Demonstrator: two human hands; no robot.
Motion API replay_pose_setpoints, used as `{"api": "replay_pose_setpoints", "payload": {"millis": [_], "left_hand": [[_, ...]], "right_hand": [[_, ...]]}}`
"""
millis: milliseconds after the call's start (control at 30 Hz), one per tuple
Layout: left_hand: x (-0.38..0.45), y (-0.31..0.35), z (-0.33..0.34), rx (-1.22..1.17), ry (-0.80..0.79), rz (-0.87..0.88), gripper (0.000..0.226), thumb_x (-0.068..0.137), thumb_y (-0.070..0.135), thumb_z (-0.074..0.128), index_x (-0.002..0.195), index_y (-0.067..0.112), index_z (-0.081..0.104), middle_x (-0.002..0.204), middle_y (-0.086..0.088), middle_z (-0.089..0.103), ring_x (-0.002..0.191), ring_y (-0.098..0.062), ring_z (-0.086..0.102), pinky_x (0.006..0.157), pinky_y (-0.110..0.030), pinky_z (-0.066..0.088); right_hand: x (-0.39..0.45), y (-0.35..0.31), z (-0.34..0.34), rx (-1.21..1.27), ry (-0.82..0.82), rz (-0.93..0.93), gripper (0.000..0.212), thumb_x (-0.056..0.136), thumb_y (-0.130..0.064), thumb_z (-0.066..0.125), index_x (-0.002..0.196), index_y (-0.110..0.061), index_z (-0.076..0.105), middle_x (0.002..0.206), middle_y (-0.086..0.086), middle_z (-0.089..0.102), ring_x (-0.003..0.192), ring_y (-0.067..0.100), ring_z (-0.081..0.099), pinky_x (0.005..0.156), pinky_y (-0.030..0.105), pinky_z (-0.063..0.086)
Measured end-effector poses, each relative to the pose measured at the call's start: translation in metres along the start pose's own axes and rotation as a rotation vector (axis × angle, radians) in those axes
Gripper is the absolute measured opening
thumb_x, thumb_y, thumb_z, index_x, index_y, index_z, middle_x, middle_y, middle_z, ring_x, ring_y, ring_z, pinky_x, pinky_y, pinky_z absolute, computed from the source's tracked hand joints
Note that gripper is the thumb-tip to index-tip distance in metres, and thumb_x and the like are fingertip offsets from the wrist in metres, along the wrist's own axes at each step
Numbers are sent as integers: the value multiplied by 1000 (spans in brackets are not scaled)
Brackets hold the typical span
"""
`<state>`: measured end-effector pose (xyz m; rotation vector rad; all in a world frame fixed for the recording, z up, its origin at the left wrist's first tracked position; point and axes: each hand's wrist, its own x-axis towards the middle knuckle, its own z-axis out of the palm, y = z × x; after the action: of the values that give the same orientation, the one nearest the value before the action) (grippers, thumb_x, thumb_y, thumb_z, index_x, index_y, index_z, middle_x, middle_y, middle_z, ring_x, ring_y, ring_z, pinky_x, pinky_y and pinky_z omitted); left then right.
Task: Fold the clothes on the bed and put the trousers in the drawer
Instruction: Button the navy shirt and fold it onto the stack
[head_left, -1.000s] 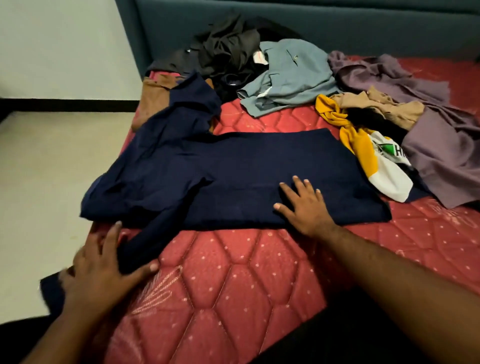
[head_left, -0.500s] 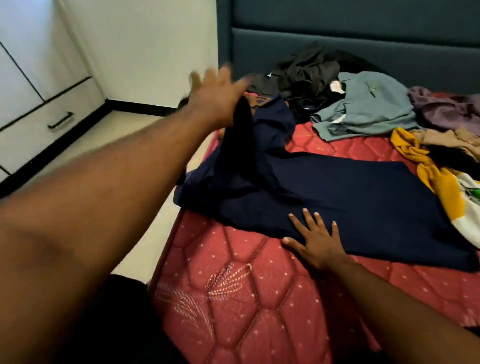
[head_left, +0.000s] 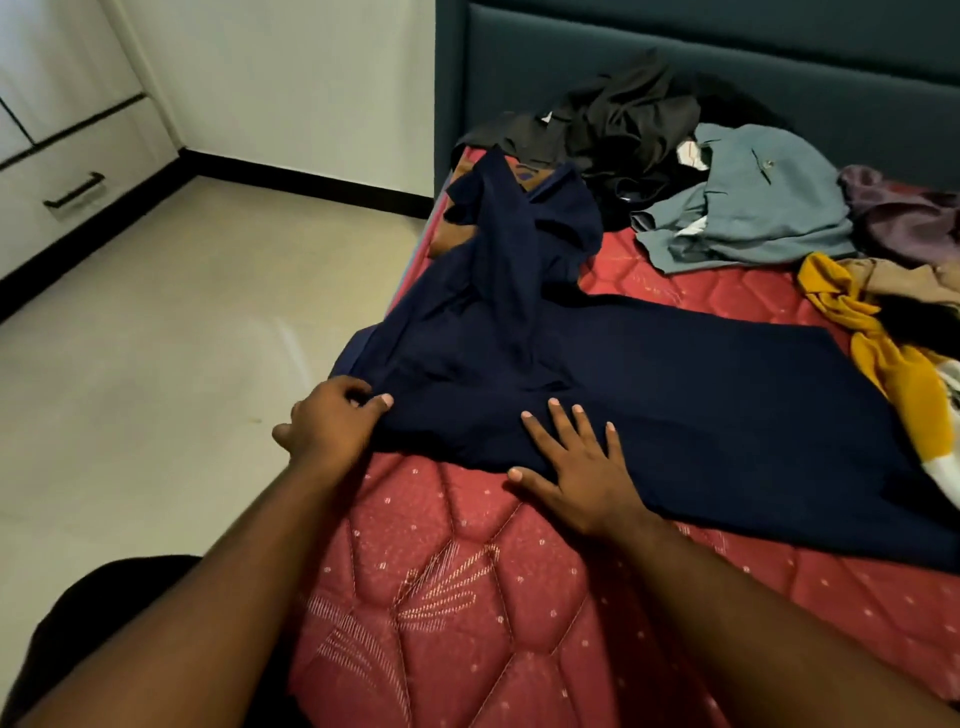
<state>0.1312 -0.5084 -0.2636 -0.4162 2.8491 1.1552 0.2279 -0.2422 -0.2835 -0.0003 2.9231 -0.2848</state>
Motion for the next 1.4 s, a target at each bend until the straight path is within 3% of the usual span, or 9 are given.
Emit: {"api": "replay_pose_setpoints", "payload": {"millis": [133,333,433,700,867,1033,1200,1300,1400], "left_hand": [[16,-16,-11,-354,-163,-89,41,50,53,84,73,22,70,78,1,74,84,-27,70,93,-58,48],[7,-24,-18,-328,-334,48,23,79,20,81,94,8,70,81,-13,68,74,-24,62,78,-38,52],[9,-25,-22,-363,-127,66,27,74,17,84,95,19,67,67,-3,56,61,-17,53,68,-31,47],[-7,-31,-19,-467,18,51,37,76,14,82,103,22,58,69,-12,59,47,-23,61,50,-28,51],[-16,-37,-14,-511,86,-24,42,73,17,85,108,18,61,75,-9,66,55,-18,66,57,-22,49],[-25,-37,-6,-592,161,-94,41,75,11,83,110,16,63,89,-12,67,69,-22,66,71,-35,58],[-46,-27,11,-125,407,492,50,83,21,70,131,17,58,132,-9,57,125,-30,49,103,-42,37],[-73,-11,42,254,-72,907,56,95,49,40,147,29,41,155,0,37,146,-27,25,117,-50,20],[-88,-9,58,597,-236,795,66,91,62,5,151,41,26,162,11,18,151,-24,4,115,-54,-14]], "right_hand": [[-2,1,6,-97,32,-3,86,71,-90,-4,146,-49,-16,160,-9,-17,148,17,-17,117,51,-12],[-3,-1,6,-130,27,-14,84,72,-89,-3,144,-49,-20,158,-11,-21,147,17,-17,116,53,-12],[-7,-1,5,-131,32,-50,77,77,-82,1,145,-49,-17,156,-13,-23,146,12,-17,117,51,-7],[-35,12,12,-303,165,-185,59,77,-9,35,132,-8,56,132,10,61,119,30,60,100,45,41],[-42,6,18,-288,189,-101,69,78,1,63,143,-12,44,145,6,48,134,28,46,110,45,30],[-52,3,23,-232,147,-32,69,89,1,46,152,-14,24,158,3,26,147,24,21,119,40,8],[-56,-1,26,-156,146,1,68,91,2,36,154,-13,13,161,3,14,149,23,8,117,35,-8],[-58,2,26,-150,138,-32,65,88,-9,20,153,-12,19,160,5,20,149,25,13,118,36,-3],[-62,4,21,-103,135,-18,65,92,-37,9,154,-17,17,160,-1,15,149,22,12,120,36,1]]}}
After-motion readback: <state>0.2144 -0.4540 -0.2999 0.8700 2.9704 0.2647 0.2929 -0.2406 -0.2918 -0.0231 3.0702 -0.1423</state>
